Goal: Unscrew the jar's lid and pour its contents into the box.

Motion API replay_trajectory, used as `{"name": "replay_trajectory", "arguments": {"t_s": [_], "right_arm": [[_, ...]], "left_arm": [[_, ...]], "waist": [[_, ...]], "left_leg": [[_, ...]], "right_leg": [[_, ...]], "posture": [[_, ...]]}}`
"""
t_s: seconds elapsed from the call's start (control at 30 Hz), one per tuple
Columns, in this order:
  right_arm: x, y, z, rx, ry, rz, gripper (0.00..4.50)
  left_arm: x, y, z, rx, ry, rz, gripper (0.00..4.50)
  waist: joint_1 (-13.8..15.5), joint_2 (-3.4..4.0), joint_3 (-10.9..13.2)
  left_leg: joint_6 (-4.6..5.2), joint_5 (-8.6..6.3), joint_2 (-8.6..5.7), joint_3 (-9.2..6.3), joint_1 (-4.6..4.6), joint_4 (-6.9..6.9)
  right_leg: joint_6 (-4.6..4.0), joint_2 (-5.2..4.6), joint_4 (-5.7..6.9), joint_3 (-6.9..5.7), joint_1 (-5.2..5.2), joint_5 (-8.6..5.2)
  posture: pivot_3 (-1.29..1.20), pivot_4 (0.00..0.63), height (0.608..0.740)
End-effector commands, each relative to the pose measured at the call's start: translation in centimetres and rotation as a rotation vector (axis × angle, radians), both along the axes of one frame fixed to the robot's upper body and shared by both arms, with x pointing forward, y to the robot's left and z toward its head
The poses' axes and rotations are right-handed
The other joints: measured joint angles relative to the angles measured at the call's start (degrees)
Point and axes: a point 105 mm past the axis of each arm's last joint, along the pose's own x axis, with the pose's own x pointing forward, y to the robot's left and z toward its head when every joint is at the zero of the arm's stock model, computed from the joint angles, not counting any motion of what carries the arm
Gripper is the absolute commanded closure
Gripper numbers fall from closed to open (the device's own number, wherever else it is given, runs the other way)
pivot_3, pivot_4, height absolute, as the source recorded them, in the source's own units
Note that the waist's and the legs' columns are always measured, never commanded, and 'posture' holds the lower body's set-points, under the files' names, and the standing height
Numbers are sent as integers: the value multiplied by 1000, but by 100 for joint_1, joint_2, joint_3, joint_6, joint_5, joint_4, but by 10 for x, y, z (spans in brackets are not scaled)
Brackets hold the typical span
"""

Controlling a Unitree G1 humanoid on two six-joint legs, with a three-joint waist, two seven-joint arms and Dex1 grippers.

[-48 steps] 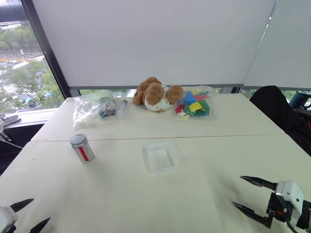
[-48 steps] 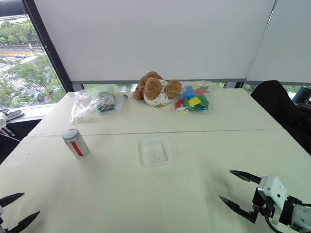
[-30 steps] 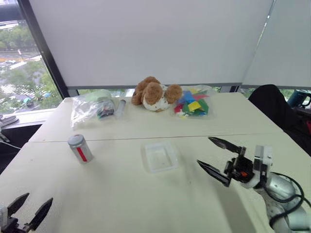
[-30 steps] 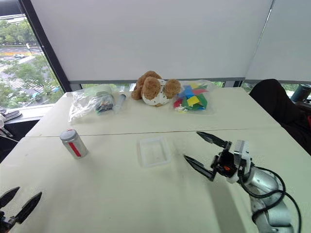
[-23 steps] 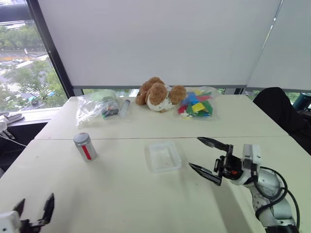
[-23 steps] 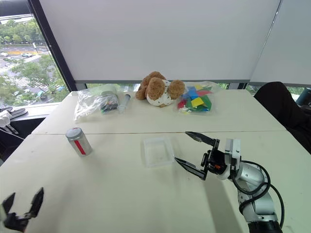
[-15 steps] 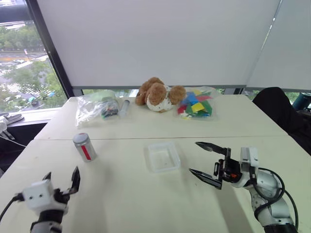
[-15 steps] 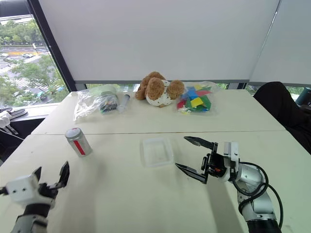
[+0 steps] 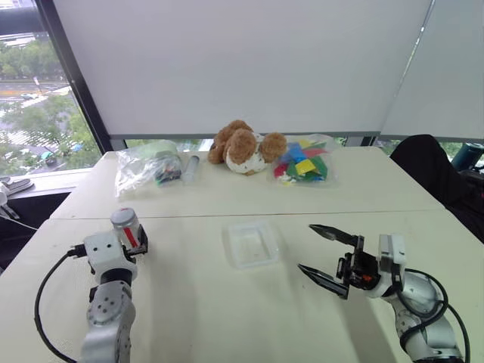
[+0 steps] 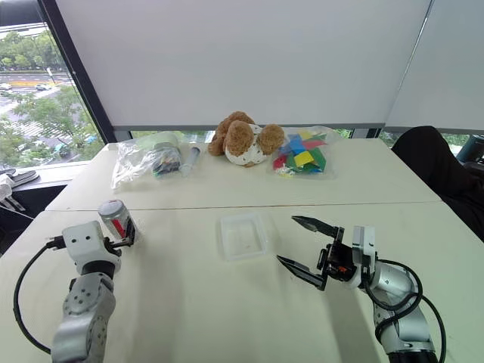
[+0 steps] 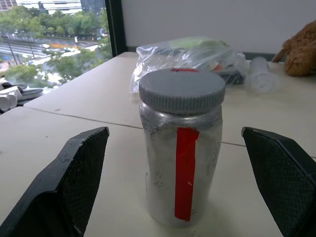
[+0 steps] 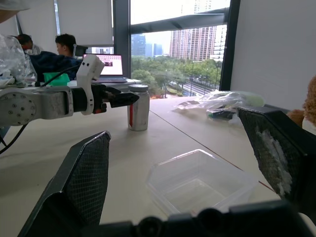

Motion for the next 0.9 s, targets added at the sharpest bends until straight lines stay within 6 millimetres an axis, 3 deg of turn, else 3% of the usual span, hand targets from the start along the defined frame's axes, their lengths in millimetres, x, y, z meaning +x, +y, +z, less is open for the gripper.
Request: {"name": "replay_trajectory", "arguments": {"t_s": [0.03, 0.23, 0.7, 0.8, 0.9], "right_arm": [[-5, 3, 9, 19, -48, 7, 0], [-7, 3, 8, 21, -42, -3, 0], [-6, 1, 7, 18, -30, -19, 0], [-6, 1, 7, 22, -30, -22, 0], [-7, 1, 7, 25, -30, -22, 0]], "left_arm": [[7, -3, 13, 38, -38, 3, 49], [18, -6, 13, 35, -34, -5, 49], [44, 7, 7, 70, 4, 36, 49], [45, 7, 4, 66, 15, 24, 888], [46, 6, 5, 74, 8, 7, 2370]], "waist": [[7, 0, 0], [0, 0, 0], [-3, 0, 0], [-4, 0, 0], [-2, 0, 0]], "left_leg": [[-1, 1, -1, 0, 0, 1], [-2, 1, -2, -1, -1, 1], [-6, 4, -25, -7, 0, 1], [-6, 4, -26, -8, 0, 0], [-7, 5, -27, -9, 0, 0]], "right_leg": [[0, 0, 0, 0, 0, 0], [1, -1, 0, 0, 0, 1], [11, -1, 5, 0, -1, 6], [13, -2, 5, 0, -2, 7], [13, -3, 6, 0, -1, 7]], "posture": [[0, 150, 740], [0, 150, 740], [0, 150, 740], [0, 150, 740], [0, 150, 740]]}}
